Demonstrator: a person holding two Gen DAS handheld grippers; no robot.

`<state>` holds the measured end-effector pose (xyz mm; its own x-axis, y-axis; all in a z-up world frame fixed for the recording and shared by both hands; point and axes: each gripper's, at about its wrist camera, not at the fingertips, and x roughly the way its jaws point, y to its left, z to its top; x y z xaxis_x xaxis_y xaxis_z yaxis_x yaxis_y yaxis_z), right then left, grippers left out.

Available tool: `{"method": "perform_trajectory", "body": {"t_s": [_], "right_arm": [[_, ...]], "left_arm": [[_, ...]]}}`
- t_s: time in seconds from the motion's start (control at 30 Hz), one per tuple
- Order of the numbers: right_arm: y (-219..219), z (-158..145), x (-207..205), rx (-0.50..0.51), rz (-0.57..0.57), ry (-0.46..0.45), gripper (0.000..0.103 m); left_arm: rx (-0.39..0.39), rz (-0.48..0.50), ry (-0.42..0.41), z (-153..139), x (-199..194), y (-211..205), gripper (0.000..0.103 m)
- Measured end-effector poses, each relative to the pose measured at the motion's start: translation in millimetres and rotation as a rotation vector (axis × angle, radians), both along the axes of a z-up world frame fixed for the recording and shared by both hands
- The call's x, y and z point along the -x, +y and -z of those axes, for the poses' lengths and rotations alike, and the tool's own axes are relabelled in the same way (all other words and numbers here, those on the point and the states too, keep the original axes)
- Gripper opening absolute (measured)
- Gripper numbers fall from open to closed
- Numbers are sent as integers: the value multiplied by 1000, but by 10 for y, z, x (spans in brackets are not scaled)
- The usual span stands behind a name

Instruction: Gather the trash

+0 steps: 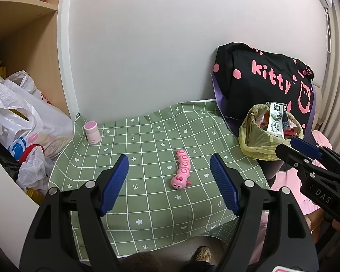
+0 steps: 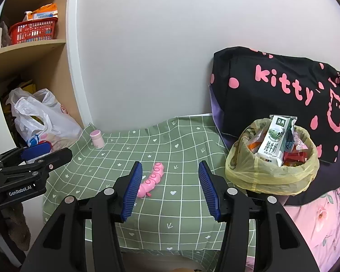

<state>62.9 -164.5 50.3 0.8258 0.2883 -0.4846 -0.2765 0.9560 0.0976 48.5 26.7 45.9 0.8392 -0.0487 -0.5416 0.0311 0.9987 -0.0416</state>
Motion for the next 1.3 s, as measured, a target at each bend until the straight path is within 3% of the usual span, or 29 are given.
{"method": "perform_trajectory", "body": {"t_s": [1.3], "right_arm": [[-54, -28, -12, 14, -1, -6, 48]], "left_arm": [[8, 21, 2, 16, -49, 8, 71]]}}
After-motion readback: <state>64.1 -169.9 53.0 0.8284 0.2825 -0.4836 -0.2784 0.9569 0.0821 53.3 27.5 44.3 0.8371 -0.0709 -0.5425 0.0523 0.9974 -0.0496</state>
